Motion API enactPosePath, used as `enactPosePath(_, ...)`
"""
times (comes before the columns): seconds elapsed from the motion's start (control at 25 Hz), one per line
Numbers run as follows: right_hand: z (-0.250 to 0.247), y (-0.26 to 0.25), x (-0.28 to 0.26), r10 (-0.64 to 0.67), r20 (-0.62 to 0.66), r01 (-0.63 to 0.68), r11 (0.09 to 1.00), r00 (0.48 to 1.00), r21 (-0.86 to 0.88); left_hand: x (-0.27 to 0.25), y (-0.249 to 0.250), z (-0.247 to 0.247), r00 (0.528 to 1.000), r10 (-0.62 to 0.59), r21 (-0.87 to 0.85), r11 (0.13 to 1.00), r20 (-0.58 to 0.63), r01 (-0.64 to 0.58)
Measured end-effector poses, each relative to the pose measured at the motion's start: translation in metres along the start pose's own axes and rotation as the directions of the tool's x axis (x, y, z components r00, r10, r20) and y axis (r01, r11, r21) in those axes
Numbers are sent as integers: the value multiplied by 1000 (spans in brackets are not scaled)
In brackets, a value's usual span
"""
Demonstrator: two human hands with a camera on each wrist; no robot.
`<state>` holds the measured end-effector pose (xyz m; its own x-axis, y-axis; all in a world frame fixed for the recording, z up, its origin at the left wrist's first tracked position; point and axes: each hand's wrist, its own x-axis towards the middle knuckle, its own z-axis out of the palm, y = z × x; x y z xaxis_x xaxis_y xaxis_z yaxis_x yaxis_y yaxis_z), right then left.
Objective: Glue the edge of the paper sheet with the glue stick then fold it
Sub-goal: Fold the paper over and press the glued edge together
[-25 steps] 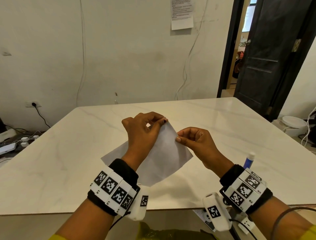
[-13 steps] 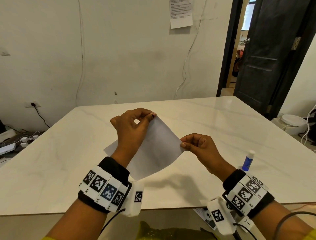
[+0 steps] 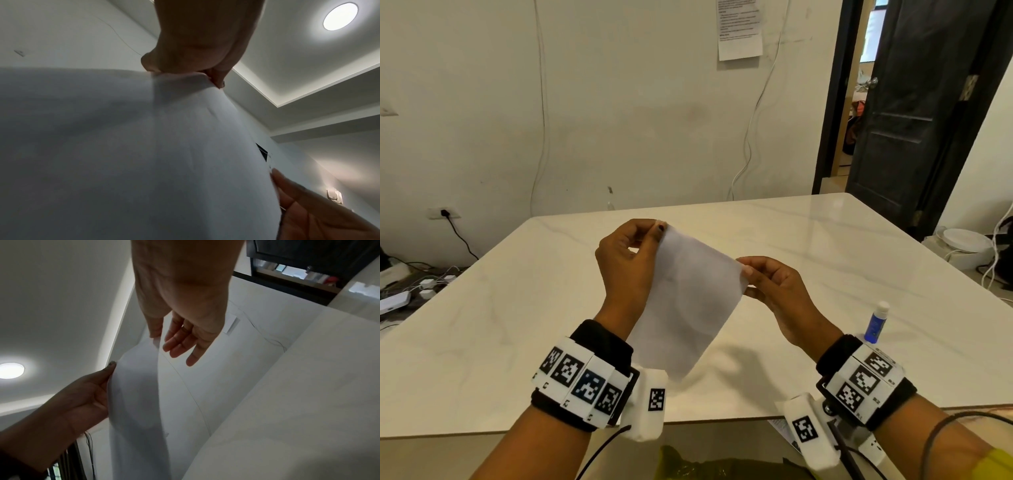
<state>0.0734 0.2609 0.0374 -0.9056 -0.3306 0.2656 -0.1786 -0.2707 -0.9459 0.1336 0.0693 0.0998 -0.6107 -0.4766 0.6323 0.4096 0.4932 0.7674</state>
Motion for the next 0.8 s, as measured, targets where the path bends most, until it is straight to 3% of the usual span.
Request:
enactPosePath(0.24, 19, -15, 16, -22, -105, 30, 997, 994, 71, 2, -6, -9, 987, -159, -228, 961, -3, 154)
enactPosePath(0.4, 25, -27, 24, -75, -95, 82, 995, 993, 65, 3, -11, -23, 945, -318, -425, 847, 78, 320)
enactPosePath(0.52, 31, -28, 26, -122, -102, 125, 992, 987, 21, 5, -13, -25, 910, -398, -408, 817, 114, 409)
enactPosePath(0.6, 34, -25, 27, -168, -116, 163, 985, 979, -50, 5, -15, -20, 883, -466, -287, 839, 61, 462)
enactPosePath(0.68, 39, -21, 29, -214, -120, 198, 971, 969, -135, 3, -10, -13, 918, -396, -114, 913, -12, 392)
enactPosePath(0.76, 45, -20, 31, -268, -94, 243, 946, 959, -212, 1, -1, -3, 984, -170, 116, 980, 57, 163)
enactPosePath(0.8, 48, -21, 32, -301, -76, 274, 928, 951, -251, 1, 4, 3, 991, -59, 272, 962, 116, 26)
